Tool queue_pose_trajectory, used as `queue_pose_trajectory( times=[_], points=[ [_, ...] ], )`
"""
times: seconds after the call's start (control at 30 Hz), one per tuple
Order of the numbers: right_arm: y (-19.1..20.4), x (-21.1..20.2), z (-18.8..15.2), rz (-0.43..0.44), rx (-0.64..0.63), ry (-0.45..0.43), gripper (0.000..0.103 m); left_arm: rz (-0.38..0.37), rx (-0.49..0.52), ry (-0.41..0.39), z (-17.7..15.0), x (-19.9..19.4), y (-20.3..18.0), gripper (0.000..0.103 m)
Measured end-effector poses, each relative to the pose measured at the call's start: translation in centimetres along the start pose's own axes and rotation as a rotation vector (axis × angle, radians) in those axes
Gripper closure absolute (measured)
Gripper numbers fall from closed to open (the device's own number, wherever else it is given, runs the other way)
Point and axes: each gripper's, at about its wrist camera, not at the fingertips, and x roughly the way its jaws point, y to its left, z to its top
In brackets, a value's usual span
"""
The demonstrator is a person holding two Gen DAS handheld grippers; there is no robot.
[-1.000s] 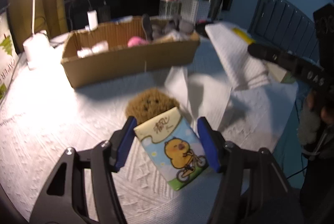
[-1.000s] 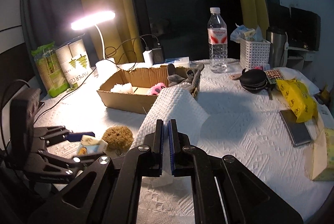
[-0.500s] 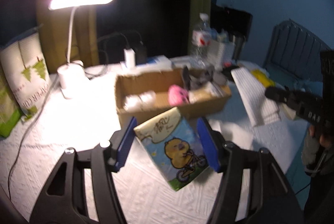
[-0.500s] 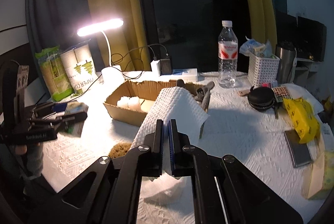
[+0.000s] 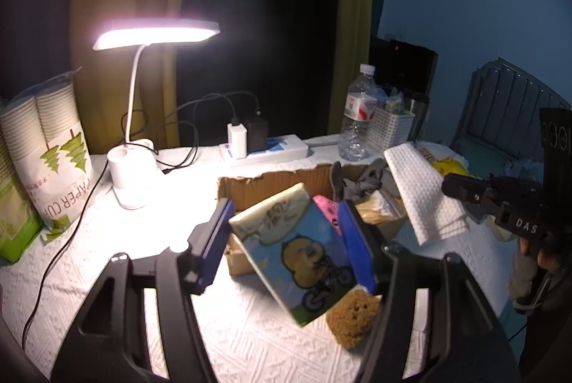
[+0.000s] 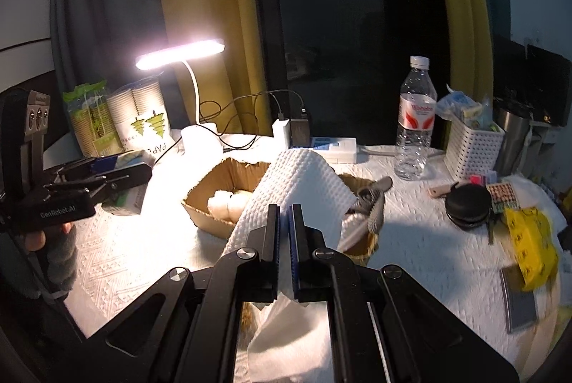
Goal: Organize soft objects
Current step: 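Lower the tissue pack and paper towel into the box with both tools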
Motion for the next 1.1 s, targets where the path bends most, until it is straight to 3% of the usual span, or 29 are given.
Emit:
queue_pose_trajectory(
  times=[0.5, 1.1],
  points=[
    [-0.1, 3.0, 2.7, 0.021, -0.022, -0.01, 0.097, 0.0, 0.047, -0.022, 2.8, 3.9, 0.7, 0.041],
    [-0.3, 9.3, 3.1, 0.058, -0.018, 0.061, 0.097, -0.018, 0.004, 0.033, 2.4, 8.7, 3.1, 0.041]
  ],
)
